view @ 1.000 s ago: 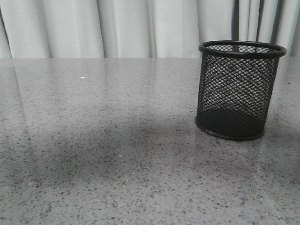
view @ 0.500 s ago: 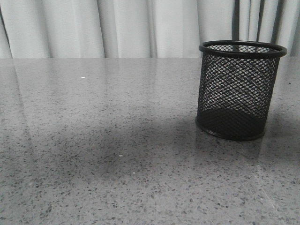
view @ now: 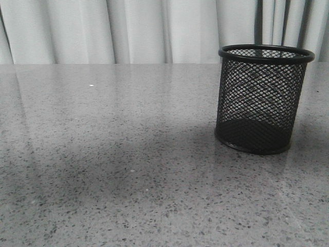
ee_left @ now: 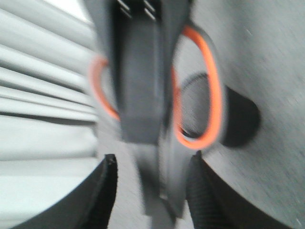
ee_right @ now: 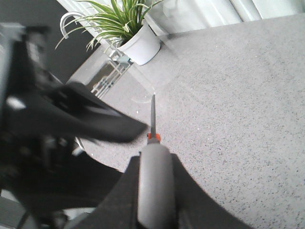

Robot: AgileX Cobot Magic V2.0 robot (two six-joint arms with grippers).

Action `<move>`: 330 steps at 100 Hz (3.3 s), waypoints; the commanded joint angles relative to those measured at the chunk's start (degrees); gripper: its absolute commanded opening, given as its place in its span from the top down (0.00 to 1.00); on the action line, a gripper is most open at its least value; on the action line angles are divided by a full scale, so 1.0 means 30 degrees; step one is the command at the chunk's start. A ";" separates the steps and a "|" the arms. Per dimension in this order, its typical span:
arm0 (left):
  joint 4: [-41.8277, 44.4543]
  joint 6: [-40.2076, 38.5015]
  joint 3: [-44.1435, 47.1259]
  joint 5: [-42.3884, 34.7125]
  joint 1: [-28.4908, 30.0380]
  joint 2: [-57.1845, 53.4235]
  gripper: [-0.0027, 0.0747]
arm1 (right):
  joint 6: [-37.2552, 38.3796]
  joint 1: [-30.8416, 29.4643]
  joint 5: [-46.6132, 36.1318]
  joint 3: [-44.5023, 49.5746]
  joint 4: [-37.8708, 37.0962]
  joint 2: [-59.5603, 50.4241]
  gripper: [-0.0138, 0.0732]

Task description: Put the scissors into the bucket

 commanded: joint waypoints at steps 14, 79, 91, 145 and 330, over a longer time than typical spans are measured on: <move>-0.1164 -0.0227 -0.0682 -0.1493 -0.0167 -0.3030 0.55 | 0.2807 -0.1146 0.1546 -0.3267 -0.4914 -0.0186 0.91; 0.1513 -0.3978 -0.0613 0.1197 -0.0167 -0.7595 0.99 | 1.2132 -0.3346 1.2100 -1.0440 -1.8730 -0.0591 0.91; 0.2286 -0.5324 -0.0568 0.1794 -0.0167 -0.7595 0.99 | 1.3213 -0.2633 1.2100 -0.8589 -2.0564 -0.2311 0.91; 0.1740 -0.5743 0.0121 0.1421 -0.0167 -0.7595 0.99 | 1.3454 -0.2497 1.2065 -0.7268 -2.0313 0.2480 0.91; 0.6232 -2.3480 2.1138 -1.3636 -0.0128 -2.0119 0.99 | 1.2758 -0.2497 -0.1142 0.8018 -2.6742 -1.8435 0.90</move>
